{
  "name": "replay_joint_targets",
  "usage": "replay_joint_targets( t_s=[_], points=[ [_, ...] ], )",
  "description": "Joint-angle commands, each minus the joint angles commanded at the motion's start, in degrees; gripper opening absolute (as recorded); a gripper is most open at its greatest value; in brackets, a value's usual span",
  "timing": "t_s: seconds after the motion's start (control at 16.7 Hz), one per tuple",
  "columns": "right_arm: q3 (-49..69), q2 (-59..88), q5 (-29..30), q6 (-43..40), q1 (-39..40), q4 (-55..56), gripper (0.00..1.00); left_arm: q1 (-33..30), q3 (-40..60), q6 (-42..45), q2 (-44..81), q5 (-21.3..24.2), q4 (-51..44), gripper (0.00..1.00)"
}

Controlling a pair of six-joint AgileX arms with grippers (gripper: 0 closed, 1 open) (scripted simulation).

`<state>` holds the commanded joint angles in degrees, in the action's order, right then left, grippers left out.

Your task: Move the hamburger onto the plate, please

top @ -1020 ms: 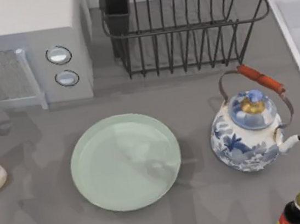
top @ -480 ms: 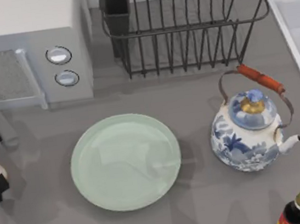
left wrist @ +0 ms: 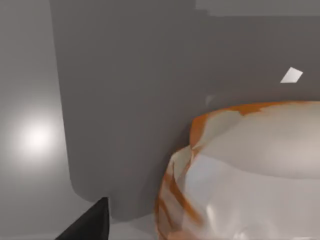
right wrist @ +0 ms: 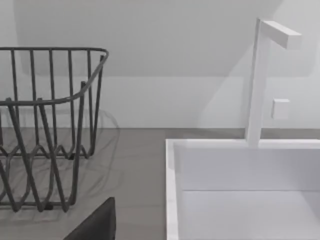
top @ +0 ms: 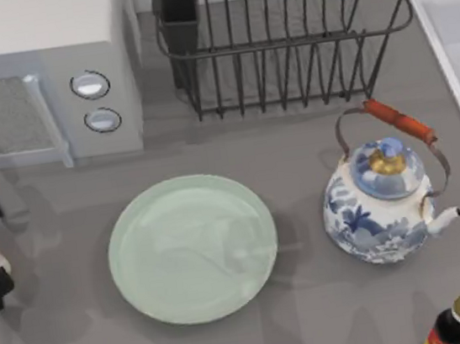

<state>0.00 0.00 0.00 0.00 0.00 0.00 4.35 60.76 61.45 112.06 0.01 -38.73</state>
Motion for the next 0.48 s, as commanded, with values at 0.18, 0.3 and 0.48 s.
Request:
replay_joint_targets(
  t_s=[0.18, 0.3, 0.48],
  points=[
    [0.0, 0.0, 0.0, 0.0, 0.0, 0.0, 1.00, 0.0, 0.0, 0.0, 0.0, 0.0, 0.0, 0.47],
    [0.0, 0.0, 0.0, 0.0, 0.0, 0.0, 1.00, 0.0, 0.0, 0.0, 0.0, 0.0, 0.0, 0.32],
    [0.0, 0.0, 0.0, 0.0, 0.0, 0.0, 1.00, 0.0, 0.0, 0.0, 0.0, 0.0, 0.0, 0.10]
  ],
)
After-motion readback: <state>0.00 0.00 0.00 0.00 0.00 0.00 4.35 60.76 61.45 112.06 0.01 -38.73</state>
